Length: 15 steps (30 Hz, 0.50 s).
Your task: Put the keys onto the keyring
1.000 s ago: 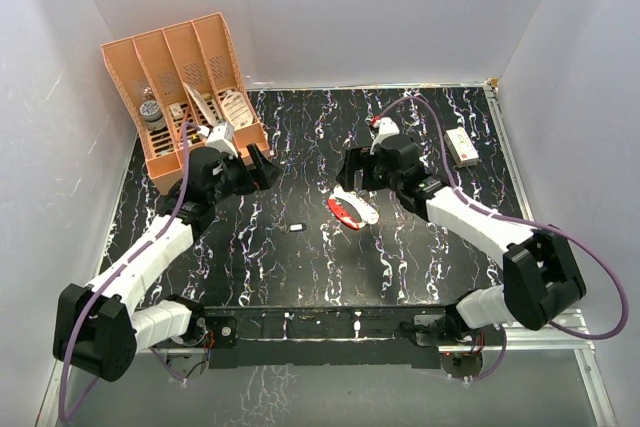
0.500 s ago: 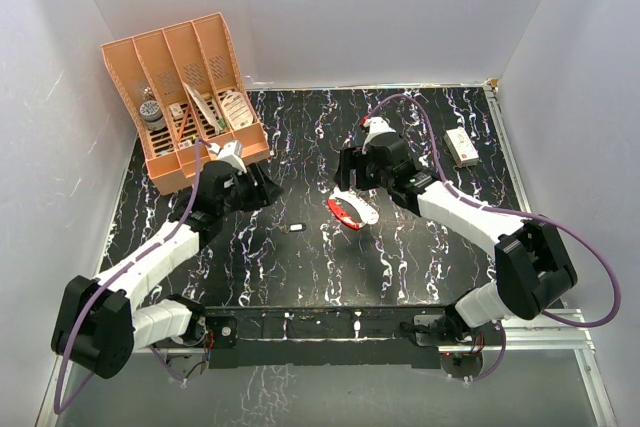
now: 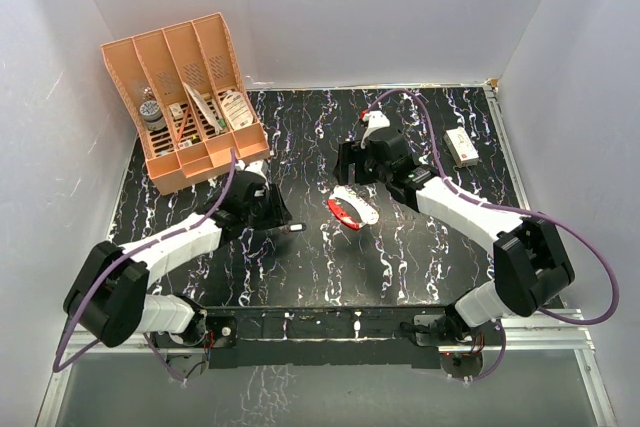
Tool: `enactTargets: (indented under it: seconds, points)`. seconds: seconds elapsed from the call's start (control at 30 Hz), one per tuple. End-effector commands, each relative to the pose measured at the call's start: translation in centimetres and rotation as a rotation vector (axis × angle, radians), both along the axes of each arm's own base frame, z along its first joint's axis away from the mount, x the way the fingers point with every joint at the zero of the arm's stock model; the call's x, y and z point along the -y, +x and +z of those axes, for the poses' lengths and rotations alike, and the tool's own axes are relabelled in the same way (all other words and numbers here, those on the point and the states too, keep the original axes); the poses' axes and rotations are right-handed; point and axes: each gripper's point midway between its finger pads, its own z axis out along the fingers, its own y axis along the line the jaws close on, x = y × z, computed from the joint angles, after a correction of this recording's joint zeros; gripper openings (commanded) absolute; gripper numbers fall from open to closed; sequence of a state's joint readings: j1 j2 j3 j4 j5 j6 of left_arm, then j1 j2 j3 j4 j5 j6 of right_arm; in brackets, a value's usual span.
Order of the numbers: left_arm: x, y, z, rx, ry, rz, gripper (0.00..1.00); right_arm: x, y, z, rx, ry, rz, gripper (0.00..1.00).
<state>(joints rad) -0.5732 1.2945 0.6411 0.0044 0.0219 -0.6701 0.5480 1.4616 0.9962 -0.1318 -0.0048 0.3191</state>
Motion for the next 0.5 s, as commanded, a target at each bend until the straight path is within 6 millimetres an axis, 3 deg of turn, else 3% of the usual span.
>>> enactTargets:
  seconds: [0.0,0.3,0.47]
  points:
    - [-0.2,0.4,0.2,0.002,0.011,0.041,0.40,-0.2,1.0,2.5,0.078,0.035,-0.017,0.77]
    - [0.3,0.1,-2.4,-0.064,0.032,0.038,0.39,0.6,0.7,2.6,0.089,0.023,-0.041,0.78]
    - [0.3,0.2,-2.8,-0.063,0.043,0.046,0.37,0.8,0.6,2.8,0.096,0.018,-0.045,0.78]
